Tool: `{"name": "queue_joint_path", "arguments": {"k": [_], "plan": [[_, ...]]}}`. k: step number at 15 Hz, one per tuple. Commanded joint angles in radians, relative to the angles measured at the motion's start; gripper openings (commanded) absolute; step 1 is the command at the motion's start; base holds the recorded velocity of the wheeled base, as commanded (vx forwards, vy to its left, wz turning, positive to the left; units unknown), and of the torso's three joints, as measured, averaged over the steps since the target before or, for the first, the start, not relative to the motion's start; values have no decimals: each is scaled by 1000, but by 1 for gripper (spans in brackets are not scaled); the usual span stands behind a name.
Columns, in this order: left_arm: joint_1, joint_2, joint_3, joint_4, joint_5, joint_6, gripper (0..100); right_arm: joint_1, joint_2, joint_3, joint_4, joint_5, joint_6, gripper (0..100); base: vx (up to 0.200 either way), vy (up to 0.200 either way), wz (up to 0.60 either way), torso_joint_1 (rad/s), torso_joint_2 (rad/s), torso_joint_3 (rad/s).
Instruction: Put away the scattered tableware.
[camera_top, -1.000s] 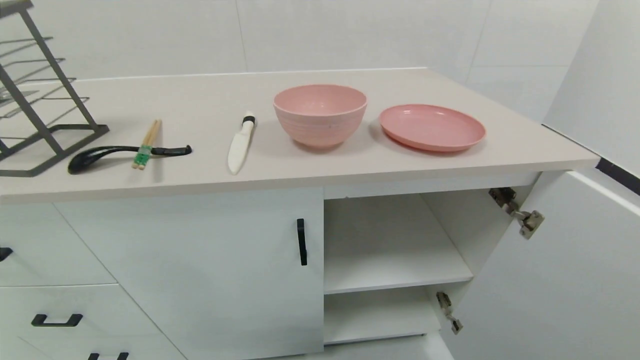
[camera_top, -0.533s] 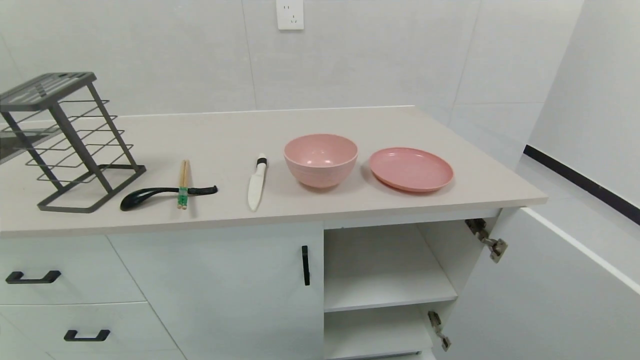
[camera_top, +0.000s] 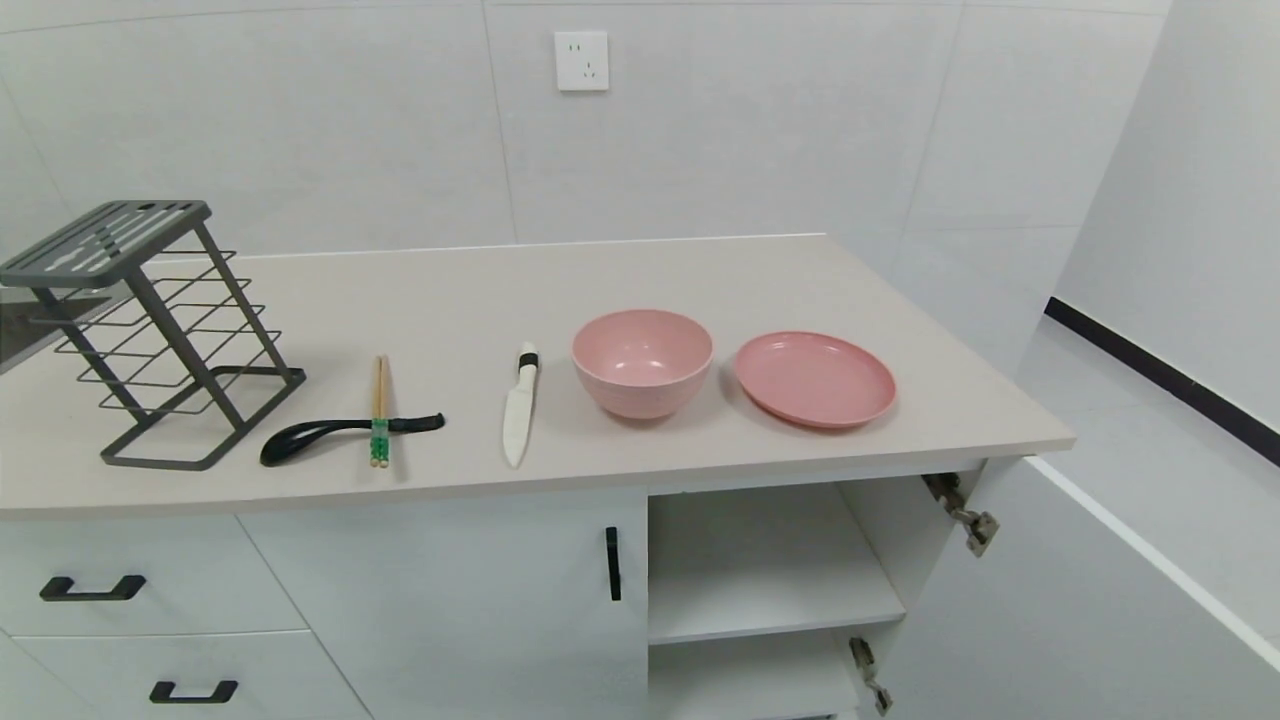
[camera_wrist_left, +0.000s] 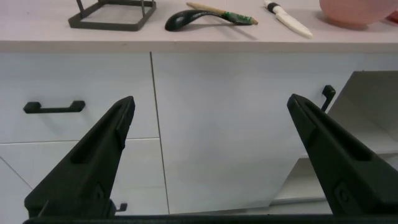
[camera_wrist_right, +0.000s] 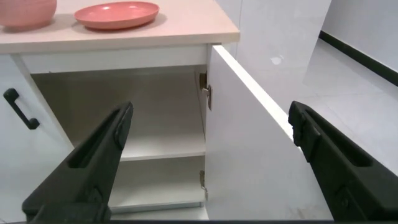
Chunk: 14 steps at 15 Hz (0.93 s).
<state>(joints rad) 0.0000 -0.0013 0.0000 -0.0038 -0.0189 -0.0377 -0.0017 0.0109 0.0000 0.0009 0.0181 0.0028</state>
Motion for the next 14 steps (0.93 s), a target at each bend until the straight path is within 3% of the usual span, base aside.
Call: {"name": "queue_joint_path", "arguments": {"k": [1,14], "plan": [[0,1,0,-1,1,-1,100,0,1,0,-1,0,0,100,0,0,0,217,-398,-183],[0,1,0,-1,1,-1,100,0,1,0,-1,0,0,100,0,0,0,281,-531,-258]]}}
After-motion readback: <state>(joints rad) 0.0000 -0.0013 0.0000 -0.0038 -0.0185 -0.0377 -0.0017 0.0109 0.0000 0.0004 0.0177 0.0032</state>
